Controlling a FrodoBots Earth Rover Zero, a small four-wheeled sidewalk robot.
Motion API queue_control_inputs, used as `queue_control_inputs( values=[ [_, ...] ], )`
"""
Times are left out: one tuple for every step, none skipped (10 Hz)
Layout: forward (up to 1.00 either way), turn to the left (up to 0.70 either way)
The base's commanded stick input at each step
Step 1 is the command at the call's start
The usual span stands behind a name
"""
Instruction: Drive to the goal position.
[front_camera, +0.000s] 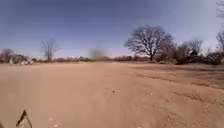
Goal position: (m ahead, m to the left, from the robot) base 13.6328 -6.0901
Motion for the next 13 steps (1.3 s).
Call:
queue_control_inputs(
  values=[
    [1.00,0.15],
    [1.00,0.04],
    [1.00,0.00],
    [1.00,0.00],
    [1.00,0.00],
    [1.00,0.00],
    [1.00,0.00],
    [1.00,0.00],
    [1.00,0.00],
    [1.00,0.00],
    [1.00,0.00],
    [1.00,0.00],
    [1.00,0.00]
  ],
)
